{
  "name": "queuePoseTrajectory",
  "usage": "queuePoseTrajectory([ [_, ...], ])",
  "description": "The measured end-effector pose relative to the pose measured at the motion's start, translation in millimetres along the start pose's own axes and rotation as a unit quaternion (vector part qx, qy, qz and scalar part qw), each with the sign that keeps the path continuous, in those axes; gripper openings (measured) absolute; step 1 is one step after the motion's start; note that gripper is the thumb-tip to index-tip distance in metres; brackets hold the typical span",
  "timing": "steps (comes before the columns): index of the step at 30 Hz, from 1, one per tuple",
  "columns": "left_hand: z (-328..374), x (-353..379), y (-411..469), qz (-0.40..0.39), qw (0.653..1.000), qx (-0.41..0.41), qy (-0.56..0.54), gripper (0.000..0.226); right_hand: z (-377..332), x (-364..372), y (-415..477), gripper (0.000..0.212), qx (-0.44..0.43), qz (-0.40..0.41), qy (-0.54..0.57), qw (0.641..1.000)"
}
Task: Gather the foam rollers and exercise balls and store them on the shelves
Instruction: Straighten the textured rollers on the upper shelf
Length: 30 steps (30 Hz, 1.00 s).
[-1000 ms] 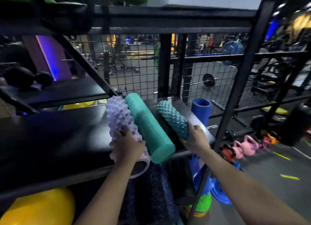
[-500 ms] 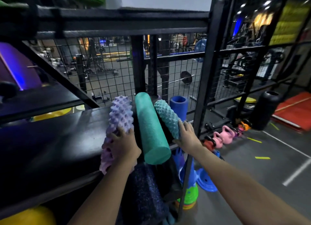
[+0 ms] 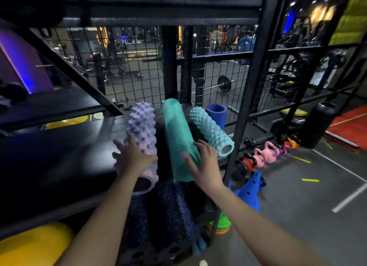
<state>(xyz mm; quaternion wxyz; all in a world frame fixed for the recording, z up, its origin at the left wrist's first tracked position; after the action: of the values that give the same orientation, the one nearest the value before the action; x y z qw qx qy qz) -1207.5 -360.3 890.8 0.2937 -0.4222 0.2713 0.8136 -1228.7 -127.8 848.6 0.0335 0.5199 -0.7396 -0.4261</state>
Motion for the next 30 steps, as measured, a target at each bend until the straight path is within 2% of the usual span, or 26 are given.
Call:
queuePoseTrajectory([
  [1, -4.6, -1.0, 2.7, -0.010, 1.000, -0.019, -0.006, 0.131, -8.4, 9.3, -12.3, 0.086, 0.006, -0.049, -0.028, 0.998],
  [3, -12.8, -2.4, 6.5, -0.031, 0.998, -0.044, -0.023, 0.132, -14.1, 24.0, -26.2, 0.104, -0.005, -0.089, -0.117, 0.989],
  [7, -20.1, -6.2, 7.2, -0.047, 0.996, -0.056, -0.057, 0.129, -10.9, 22.1, -4.7, 0.103, -0.005, -0.117, -0.174, 0.978],
  [13, -0.8, -2.1, 4.2, -0.032, 0.991, -0.079, -0.108, 0.117, 27.1, -17.8, 52.9, 0.111, -0.066, -0.189, -0.235, 0.951],
  [16, 26.2, 4.2, 1.1, -0.009, 0.976, -0.128, -0.177, 0.115, 38.6, -18.9, 63.9, 0.114, -0.059, -0.205, -0.206, 0.955],
  [18, 44.5, 8.9, -1.2, 0.000, 0.975, -0.138, -0.175, 0.111, 45.7, -16.7, 64.4, 0.116, -0.040, -0.202, -0.169, 0.964],
  [21, 68.2, 18.4, -3.3, 0.010, 0.982, -0.112, -0.150, 0.100, 54.4, -12.7, 62.7, 0.116, -0.027, -0.188, -0.123, 0.974],
  [25, 95.5, 36.4, -10.5, 0.012, 0.995, -0.003, -0.096, 0.076, 57.3, -9.7, 63.4, 0.111, -0.026, -0.181, -0.098, 0.978],
  [27, 101.8, 46.6, -13.4, 0.043, 0.997, 0.041, -0.051, 0.075, 59.6, -9.9, 65.1, 0.111, -0.028, -0.184, -0.091, 0.978],
  [30, 97.4, 60.7, -8.5, 0.045, 0.996, 0.043, -0.059, 0.077, 65.8, -11.9, 67.7, 0.111, -0.031, -0.198, -0.074, 0.977],
])
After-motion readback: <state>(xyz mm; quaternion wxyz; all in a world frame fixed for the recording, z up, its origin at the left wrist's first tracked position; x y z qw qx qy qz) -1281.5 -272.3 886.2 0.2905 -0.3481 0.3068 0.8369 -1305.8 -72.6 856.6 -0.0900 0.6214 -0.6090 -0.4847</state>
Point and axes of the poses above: each hand's wrist, its own y-axis towards the middle knuckle, its own x-axis out of the palm, z = x × y, the point moved 2 cm from there along y, towards the middle knuckle, and after that the axes turned 15 degrees about z, right-handed, at the moved point
